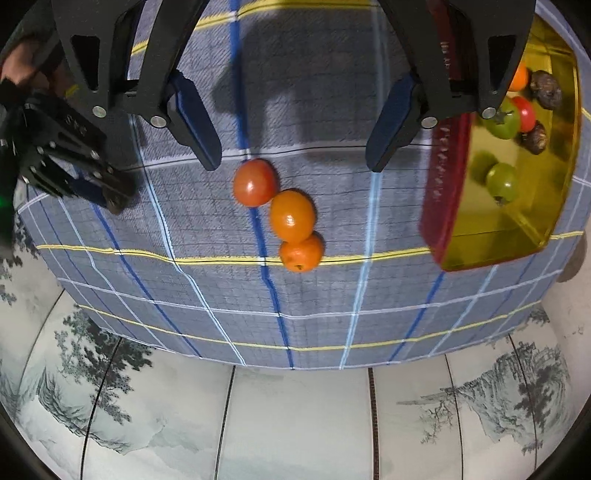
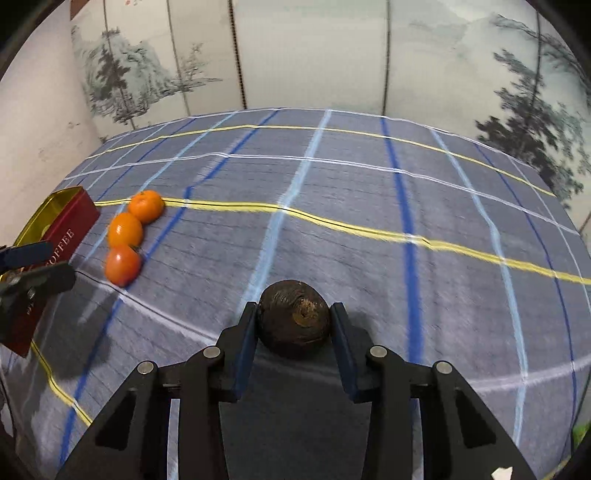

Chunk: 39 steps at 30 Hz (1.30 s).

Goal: Organize fruits
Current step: 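Grasp the red tomato beside the mandarins with the left gripper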

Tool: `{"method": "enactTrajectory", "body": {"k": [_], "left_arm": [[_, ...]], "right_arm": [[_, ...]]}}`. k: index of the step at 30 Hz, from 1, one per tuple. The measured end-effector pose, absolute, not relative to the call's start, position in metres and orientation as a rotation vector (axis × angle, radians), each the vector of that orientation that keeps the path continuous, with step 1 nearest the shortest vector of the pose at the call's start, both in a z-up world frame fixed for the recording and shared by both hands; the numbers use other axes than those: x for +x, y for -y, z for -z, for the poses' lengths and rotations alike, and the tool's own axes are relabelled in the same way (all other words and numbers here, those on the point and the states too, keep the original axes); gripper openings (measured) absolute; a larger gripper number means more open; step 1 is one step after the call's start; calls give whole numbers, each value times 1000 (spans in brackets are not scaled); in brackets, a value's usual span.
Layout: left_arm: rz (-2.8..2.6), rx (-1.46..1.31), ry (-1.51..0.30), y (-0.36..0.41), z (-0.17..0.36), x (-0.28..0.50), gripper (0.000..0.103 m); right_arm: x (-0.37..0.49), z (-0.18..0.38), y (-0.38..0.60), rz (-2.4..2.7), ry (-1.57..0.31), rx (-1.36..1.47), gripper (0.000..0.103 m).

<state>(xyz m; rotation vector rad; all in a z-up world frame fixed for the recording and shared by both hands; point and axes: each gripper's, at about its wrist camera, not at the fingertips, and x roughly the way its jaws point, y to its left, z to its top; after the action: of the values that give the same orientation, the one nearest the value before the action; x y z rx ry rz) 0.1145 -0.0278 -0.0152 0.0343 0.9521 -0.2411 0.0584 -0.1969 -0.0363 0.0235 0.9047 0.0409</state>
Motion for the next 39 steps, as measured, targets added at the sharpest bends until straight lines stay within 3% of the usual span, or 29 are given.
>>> {"method": "enactTrajectory", "body": {"k": [13, 18, 25, 33, 39], "left_arm": [[248, 34, -979, 52, 32, 137, 60], [237, 25, -998, 53, 39, 146, 48], [246, 29, -999, 55, 42, 143, 45], [264, 28, -1024, 59, 49, 142, 32], [263, 38, -1016, 57, 43, 134, 32]], "right_arm": [[40, 36, 203, 7, -891, -13, 36], [39, 36, 205, 3, -892, -2, 36], [40, 37, 205, 0, -893, 9, 36], [39, 37, 207, -1, -895, 26, 36], [40, 37, 207, -1, -896, 26, 36]]}}
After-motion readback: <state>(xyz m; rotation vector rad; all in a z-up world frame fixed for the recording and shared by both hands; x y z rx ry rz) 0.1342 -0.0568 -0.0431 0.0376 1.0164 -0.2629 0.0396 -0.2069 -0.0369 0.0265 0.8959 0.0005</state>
